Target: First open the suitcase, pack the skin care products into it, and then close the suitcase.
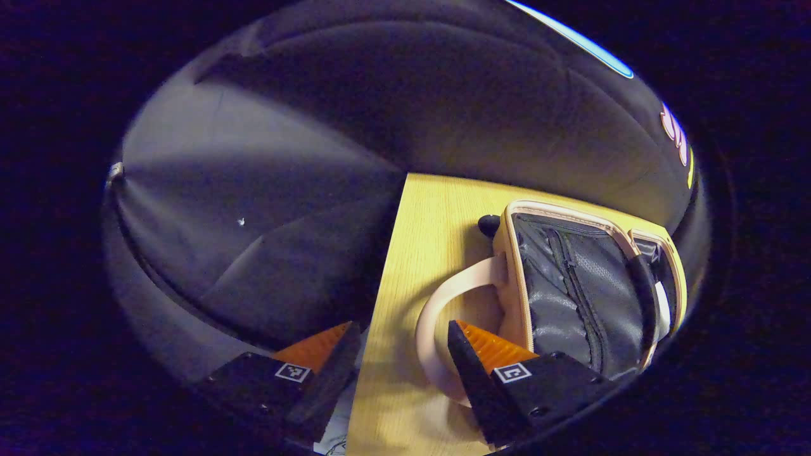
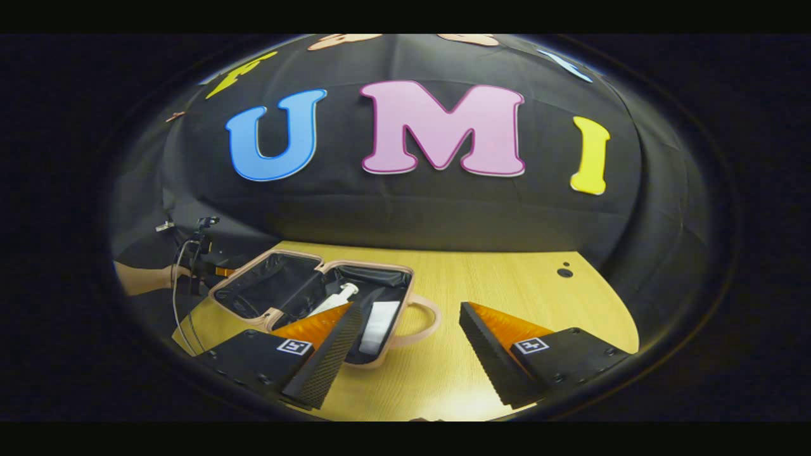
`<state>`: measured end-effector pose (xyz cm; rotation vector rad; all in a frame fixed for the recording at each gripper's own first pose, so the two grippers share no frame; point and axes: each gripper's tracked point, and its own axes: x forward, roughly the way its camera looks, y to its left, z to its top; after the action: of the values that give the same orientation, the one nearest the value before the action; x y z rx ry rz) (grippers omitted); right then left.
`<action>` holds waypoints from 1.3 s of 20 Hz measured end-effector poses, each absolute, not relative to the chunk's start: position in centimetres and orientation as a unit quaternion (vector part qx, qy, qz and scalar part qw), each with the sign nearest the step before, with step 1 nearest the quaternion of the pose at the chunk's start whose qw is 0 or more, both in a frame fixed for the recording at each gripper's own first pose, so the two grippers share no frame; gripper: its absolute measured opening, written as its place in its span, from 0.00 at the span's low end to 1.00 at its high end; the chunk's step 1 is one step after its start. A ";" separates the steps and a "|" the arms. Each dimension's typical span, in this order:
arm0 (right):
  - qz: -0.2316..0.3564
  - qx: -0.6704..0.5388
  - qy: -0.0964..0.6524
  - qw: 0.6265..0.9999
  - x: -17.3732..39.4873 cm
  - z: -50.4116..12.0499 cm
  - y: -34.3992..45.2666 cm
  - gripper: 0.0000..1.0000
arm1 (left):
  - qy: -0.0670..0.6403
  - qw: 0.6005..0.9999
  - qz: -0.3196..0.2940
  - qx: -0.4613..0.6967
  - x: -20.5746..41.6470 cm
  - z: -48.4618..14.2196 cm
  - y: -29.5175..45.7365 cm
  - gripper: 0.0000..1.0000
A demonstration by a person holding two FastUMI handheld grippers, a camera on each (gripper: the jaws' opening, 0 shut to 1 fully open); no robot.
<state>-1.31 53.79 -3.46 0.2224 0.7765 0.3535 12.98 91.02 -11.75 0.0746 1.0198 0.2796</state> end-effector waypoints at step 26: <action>0.157 0.105 0.357 0.915 -0.9 -4.0 46.8 0.99 | 0.438 0.881 0.126 0.125 16.3 7.5 76.4 0.11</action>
<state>-0.94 46.81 -3.95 0.2156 0.7348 0.3238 16.33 76.35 7.50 0.2594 0.9123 0.2617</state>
